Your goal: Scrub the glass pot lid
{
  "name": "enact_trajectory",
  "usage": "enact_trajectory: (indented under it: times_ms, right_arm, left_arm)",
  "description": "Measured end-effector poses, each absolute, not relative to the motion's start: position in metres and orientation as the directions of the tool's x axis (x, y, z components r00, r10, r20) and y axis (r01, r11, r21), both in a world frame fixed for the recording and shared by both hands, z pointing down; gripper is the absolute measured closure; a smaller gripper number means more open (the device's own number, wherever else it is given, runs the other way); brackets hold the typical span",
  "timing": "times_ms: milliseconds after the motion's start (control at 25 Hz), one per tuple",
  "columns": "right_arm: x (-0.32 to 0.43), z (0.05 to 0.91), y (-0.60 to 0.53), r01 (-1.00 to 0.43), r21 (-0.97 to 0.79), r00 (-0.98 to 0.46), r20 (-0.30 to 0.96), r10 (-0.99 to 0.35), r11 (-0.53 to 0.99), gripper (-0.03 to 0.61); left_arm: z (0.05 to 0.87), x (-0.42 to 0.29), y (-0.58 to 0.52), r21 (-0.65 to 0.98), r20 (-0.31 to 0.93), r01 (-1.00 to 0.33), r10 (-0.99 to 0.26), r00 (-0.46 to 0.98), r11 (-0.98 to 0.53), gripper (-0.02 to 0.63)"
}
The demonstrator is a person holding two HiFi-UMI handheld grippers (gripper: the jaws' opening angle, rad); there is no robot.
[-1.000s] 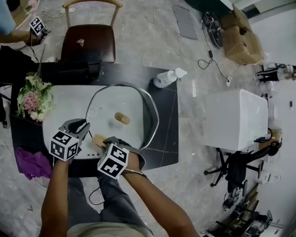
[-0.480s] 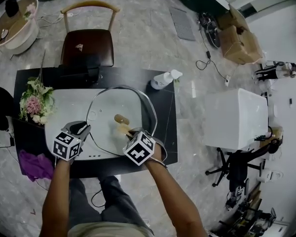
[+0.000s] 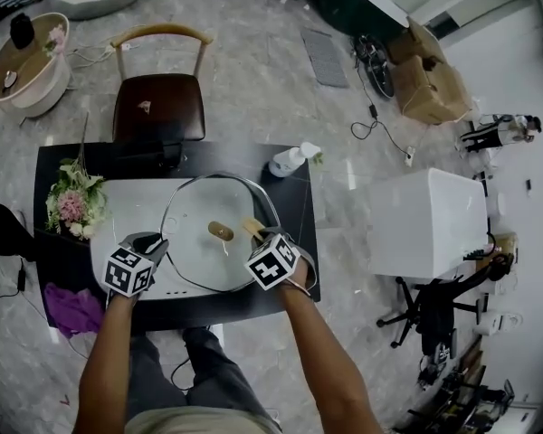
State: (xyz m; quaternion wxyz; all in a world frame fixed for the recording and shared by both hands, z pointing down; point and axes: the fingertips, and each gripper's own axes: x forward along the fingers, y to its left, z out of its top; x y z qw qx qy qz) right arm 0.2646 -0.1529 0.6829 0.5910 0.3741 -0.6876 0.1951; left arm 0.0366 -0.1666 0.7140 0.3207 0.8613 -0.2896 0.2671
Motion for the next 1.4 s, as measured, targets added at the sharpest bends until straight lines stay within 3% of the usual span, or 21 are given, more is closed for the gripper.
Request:
enact_trajectory:
  times_ms: [320, 600, 1000, 1400]
  right_arm:
    - [0.252, 0.648, -0.158, -0.78, 0.171, -0.071, 0.932, -0.356, 0.602, 0.531]
    - [0.241, 0.575, -0.16, -0.853, 0.152, -0.148, 0.847, -0.51, 0.499, 0.531]
    - [0.21, 0.405, -0.139, -0.913, 0.169, -0.241, 0.511, -0.825, 0.371, 0.531]
    - [0.152, 0.285, -0.084, -0.929, 0.117, -0.308, 0.282, -0.909, 0.351, 0.532]
  left_arm:
    - [0.684, 0.023, -0.178, 0.347, 0.641, -0.662, -0.347, 0.684, -0.664, 0.523]
    - [0.6, 0.021, -0.182, 0.266, 0.573, -0.601, -0.378, 0.727, -0.754, 0.563]
    - [0.428, 0.015, -0.166, -0.006, 0.425, -0.413, -0.376, 0.823, -0.911, 0.593]
    - [0.295, -0.035, -0.115, -0.146, 0.264, -0.391, -0.417, 0.87, -0.909, 0.597]
